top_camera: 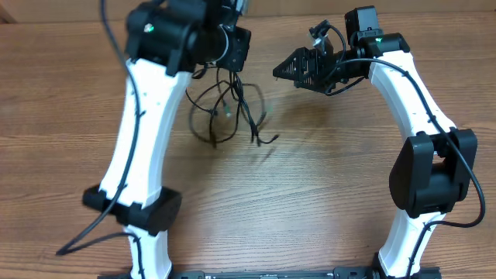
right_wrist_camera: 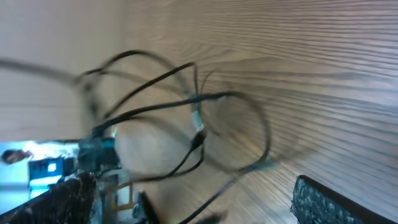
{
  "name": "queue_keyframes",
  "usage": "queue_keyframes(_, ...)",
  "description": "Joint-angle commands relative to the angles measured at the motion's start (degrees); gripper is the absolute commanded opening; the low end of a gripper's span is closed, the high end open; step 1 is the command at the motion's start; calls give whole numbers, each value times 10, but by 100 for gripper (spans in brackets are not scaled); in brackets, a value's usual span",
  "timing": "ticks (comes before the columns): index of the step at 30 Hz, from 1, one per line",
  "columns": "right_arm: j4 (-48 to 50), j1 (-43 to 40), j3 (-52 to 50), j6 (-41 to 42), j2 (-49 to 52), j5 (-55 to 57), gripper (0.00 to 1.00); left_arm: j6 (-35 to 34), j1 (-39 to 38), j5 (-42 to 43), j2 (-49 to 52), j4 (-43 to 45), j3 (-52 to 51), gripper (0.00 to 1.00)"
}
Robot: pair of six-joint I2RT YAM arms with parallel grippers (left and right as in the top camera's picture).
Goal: Untangle cables
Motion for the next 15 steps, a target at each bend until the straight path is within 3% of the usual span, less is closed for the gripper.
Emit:
queue_keyframes(1, 3, -3, -2, -19, 3, -61, 100, 16, 2, 33, 19, 3, 3, 4)
queue_keyframes(15, 20, 40, -2, 3, 3, -54, 100, 15, 2, 254, 25, 83, 4, 4)
